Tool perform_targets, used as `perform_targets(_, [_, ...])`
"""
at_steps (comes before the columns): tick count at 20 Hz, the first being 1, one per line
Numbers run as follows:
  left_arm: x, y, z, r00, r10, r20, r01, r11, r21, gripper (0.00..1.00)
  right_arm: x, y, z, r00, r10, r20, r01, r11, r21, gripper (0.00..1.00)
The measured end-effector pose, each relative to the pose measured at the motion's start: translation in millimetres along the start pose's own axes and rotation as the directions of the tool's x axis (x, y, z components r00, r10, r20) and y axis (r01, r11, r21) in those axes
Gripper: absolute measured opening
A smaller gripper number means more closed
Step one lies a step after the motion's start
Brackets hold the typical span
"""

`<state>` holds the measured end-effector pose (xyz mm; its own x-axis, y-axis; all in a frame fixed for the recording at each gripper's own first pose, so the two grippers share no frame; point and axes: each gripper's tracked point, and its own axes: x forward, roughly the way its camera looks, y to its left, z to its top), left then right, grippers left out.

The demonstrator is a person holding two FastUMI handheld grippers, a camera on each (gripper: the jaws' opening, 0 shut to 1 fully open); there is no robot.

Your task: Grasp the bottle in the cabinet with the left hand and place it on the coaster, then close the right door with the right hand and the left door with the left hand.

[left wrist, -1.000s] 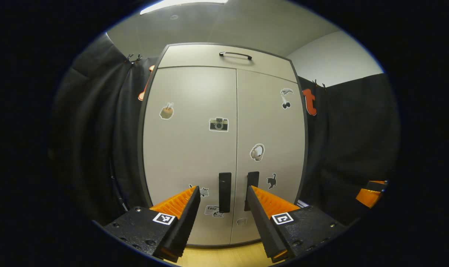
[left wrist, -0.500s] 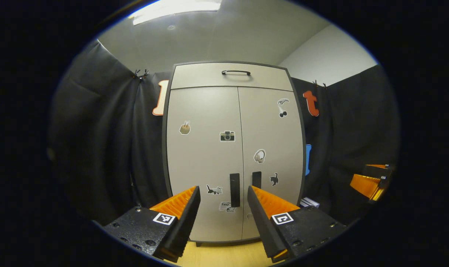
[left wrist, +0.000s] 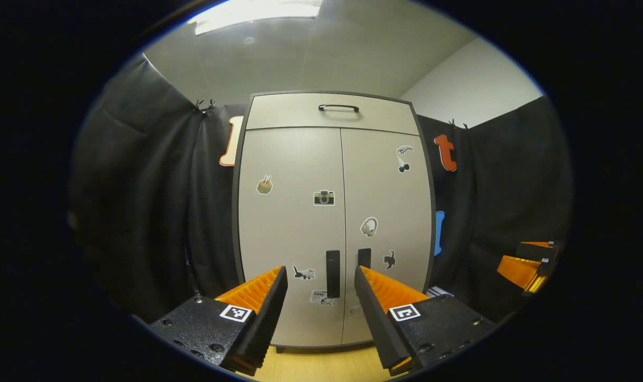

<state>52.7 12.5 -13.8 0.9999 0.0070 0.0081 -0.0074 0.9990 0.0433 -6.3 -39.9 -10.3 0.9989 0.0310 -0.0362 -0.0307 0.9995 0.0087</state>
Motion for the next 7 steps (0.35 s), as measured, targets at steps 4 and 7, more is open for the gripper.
perform_targets(4, [-0.3,-1.5,-0.2,1.0,-0.007,0.003,0.007,1.0,0.006,0.79,-3.0,-3.4,1.8,1.0,-0.008,0.006,0.008,1.0,0.005,1.0])
perform_targets(7, [-0.8,-1.4,-1.3,1.0,-0.007,0.001,0.007,1.0,0.013,0.79,-5.2,-6.8,1.0,1.0,-0.012,0.002,0.012,1.0,0.011,1.0])
